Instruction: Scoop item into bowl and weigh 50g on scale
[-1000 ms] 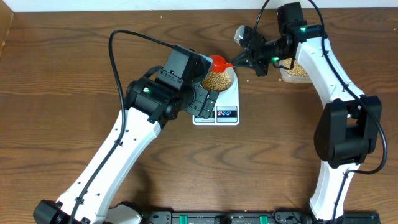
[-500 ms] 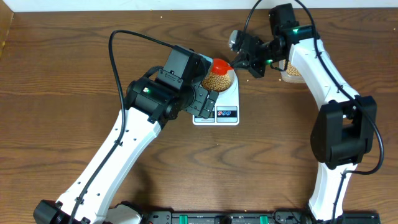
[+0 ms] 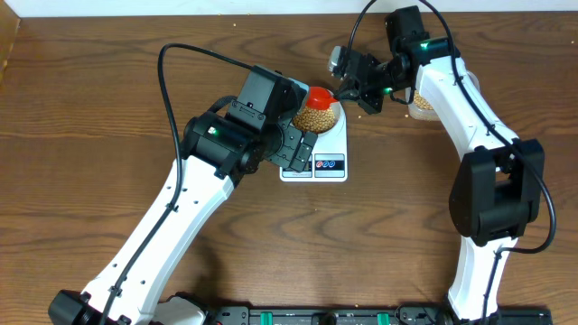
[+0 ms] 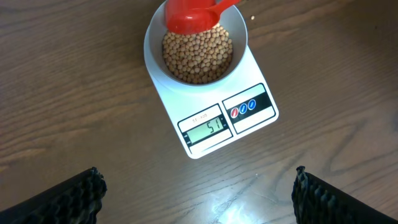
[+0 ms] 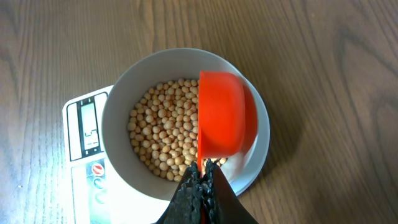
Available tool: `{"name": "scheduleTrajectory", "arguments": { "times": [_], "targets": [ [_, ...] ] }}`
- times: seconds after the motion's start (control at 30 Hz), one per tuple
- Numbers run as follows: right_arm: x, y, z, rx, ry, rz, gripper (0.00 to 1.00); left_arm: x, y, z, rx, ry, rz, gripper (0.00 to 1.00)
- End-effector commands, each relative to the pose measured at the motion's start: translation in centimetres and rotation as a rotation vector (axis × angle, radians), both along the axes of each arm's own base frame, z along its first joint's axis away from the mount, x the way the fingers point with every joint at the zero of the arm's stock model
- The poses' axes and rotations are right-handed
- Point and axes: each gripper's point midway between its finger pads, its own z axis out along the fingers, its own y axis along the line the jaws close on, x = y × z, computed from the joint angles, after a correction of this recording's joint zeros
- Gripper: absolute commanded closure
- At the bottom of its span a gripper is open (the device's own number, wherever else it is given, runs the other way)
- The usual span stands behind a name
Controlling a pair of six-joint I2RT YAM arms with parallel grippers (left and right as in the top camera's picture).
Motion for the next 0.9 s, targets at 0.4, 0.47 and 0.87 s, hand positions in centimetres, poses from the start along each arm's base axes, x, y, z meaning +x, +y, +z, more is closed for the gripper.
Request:
{"name": "scheduleTrajectory", "arguments": {
  "times": [0.4, 0.47, 0.87],
  "targets": [
    [-1.7, 1.1, -1.9, -0.095, 0.044, 0.015, 0.99, -0.1, 0.1, -0.6, 0.013, 0.015, -0.008, 0.02],
    [-1.8, 1.1, -1.9, -0.096, 0.049, 0.015, 0.99, -0.1, 0.1, -0.6, 0.013, 0.015, -0.008, 0.02],
    [-2.9, 1.1, -1.7, -0.082, 0.097, 0.026, 0.99, -0.1, 0.1, -0.6, 0.013, 0.015, -0.008, 0.02]
  ]
}}
